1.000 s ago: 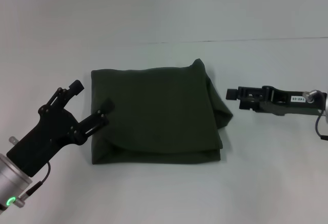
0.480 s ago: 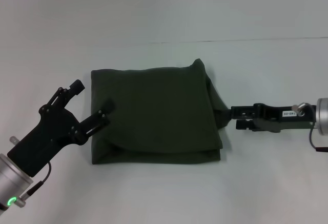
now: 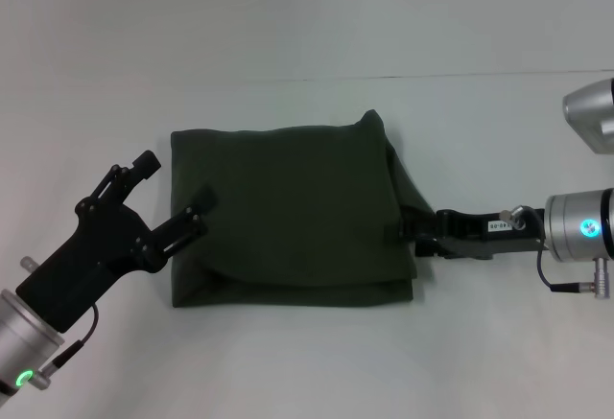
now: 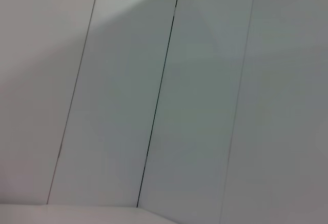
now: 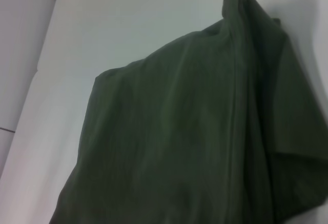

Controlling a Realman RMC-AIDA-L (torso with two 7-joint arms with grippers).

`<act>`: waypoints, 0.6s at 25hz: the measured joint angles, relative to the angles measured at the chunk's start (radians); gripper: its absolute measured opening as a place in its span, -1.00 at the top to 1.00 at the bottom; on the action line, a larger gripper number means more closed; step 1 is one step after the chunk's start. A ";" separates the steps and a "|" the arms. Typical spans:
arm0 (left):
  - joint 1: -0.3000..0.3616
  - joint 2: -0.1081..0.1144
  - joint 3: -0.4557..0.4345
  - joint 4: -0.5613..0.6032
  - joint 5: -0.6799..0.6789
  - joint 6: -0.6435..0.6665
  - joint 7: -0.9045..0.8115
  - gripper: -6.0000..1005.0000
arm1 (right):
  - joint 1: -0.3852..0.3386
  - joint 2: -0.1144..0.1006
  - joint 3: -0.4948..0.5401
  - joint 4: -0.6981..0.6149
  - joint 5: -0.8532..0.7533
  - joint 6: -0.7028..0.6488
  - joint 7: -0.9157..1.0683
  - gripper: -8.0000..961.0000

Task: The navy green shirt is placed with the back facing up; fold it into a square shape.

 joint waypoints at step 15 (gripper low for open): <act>0.007 0.002 0.000 0.000 -0.003 0.000 0.008 -0.89 | 0.032 0.032 -0.003 0.004 -0.001 0.056 0.002 -0.33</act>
